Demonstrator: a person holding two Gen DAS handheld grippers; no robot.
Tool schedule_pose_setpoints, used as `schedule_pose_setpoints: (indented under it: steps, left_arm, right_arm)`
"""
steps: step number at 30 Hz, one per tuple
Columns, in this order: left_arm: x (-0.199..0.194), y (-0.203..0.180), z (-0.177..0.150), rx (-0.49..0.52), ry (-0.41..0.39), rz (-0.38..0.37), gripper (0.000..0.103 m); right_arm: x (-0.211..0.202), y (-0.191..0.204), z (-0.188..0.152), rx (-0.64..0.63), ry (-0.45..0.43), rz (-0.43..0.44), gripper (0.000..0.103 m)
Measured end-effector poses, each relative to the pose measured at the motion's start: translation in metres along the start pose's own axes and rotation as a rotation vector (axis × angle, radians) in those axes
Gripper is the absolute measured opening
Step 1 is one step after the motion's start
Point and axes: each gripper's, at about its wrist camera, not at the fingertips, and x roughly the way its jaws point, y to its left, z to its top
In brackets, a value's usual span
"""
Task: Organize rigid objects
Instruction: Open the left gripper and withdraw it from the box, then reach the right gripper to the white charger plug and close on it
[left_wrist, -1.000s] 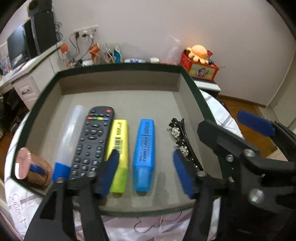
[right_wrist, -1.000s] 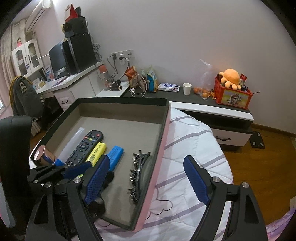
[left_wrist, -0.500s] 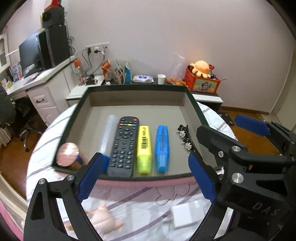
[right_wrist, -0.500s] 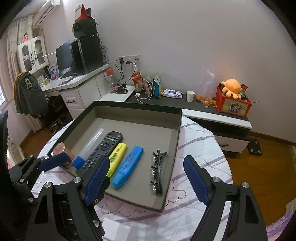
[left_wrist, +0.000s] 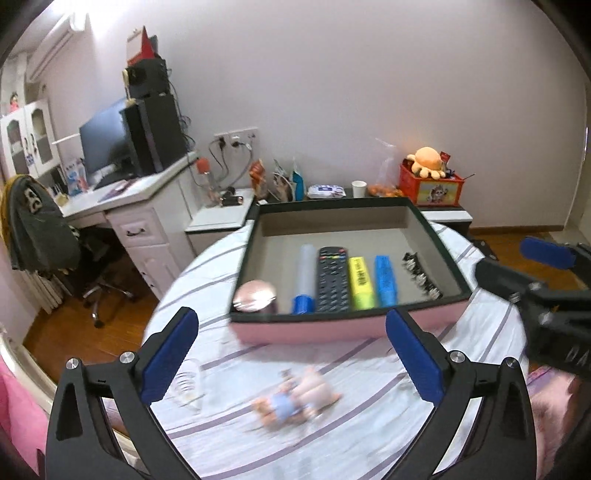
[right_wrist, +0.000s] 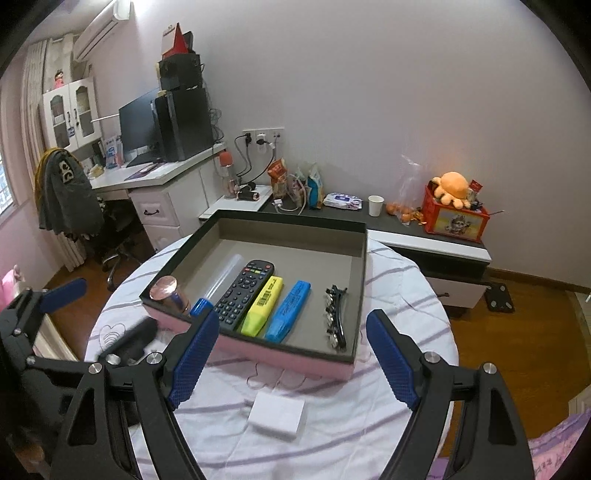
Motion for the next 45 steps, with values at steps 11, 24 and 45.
schedule_pose_setpoints:
  steps: [11, 24, 45]
  left_arm:
    - [-0.014, 0.043, -0.032, -0.012, 0.017, -0.006, 0.103]
    - [0.007, 0.038, -0.044, 0.02, 0.074, -0.021, 0.103]
    - [0.041, 0.034, -0.044, 0.042, 0.134, -0.044, 0.103]
  right_arm:
    - [0.003, 0.001, -0.05, 0.077, 0.087, -0.058, 0.083]
    - [0.056, 0.008, -0.089, 0.089, 0.236, -0.053, 0.083]
    - [0.081, 0.005, -0.089, 0.033, 0.276, 0.027, 0.059]
